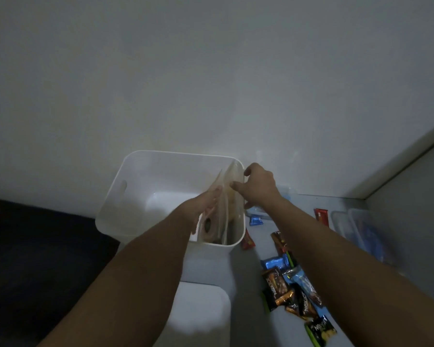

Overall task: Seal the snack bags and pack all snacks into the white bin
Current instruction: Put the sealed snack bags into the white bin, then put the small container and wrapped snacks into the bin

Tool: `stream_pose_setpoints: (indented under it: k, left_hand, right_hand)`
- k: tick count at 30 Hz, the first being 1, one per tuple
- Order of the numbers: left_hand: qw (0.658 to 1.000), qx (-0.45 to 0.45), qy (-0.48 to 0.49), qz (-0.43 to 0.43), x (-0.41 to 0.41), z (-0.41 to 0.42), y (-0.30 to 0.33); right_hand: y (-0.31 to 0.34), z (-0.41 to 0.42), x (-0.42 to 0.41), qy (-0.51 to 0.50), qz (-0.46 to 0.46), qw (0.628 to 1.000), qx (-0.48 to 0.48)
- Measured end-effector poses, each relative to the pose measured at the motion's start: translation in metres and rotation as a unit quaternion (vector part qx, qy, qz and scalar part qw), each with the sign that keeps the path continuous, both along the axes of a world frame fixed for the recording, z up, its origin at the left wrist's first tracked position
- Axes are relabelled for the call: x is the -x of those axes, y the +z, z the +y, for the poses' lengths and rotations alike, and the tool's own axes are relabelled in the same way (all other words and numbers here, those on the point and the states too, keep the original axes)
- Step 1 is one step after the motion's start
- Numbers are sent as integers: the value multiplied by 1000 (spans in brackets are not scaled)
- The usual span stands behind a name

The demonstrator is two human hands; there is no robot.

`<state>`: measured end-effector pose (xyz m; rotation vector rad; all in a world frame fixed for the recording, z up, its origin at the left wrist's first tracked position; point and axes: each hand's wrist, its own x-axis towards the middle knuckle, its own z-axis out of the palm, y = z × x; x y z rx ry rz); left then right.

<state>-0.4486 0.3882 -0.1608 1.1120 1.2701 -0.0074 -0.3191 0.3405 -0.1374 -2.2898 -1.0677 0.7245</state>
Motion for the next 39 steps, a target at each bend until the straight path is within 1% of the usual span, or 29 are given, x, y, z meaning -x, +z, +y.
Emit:
stream_pose_setpoints:
  k: [1,2,5,7,10,13,15,18,21,24,26,31,34,39]
  left_hand:
    - [999,-33,-12,11,1,1,3]
    - [999,-45,-12,12,3,3,7]
    - [995,-79,-32,60,13,7,9]
    - [989,-122,-36,75,16,10,8]
    - [978,-188,-50,69,14,0,24]
    - [965,-250,-55,62,6,-14,35]
    - [948,-306,-67,55,-5,-29,42]
    - [914,-396,-82,25,-25,-55,46]
    - [894,-436,-103,-8,-43,-83,45]
    - [883,-440,-161,-12,-60,-106,37]
    - [883,-425,-200,0,-68,-119,28]
    - [899,-340,-271,44,-73,-146,0]
    - [901,-312,-295,69,-74,-156,-17]
    - [902,-291,-302,99,-76,-168,-35]
  right_hand:
    - [2,-2,-1,5,-2,1000,2]
    - [4,-5,-1,8,-2,1000,6]
    - [10,-20,0,7,27,1000,10]
    - [13,-33,-1,6,44,999,13]
    - [18,-59,-9,12,67,997,19]
    - [21,-88,-21,19,85,995,49]
    - [19,-108,-31,21,81,994,68]
    - [15,-139,-49,15,80,992,93]
    - [10,-169,-65,11,86,989,116]
    - [1,-193,-79,4,88,988,130]
    - [-5,-207,-87,-6,94,986,138]
    - [-20,-235,-105,-16,107,983,147]
    - [-30,-246,-114,-28,105,981,161]
    - [-44,-255,-125,-28,114,978,174]
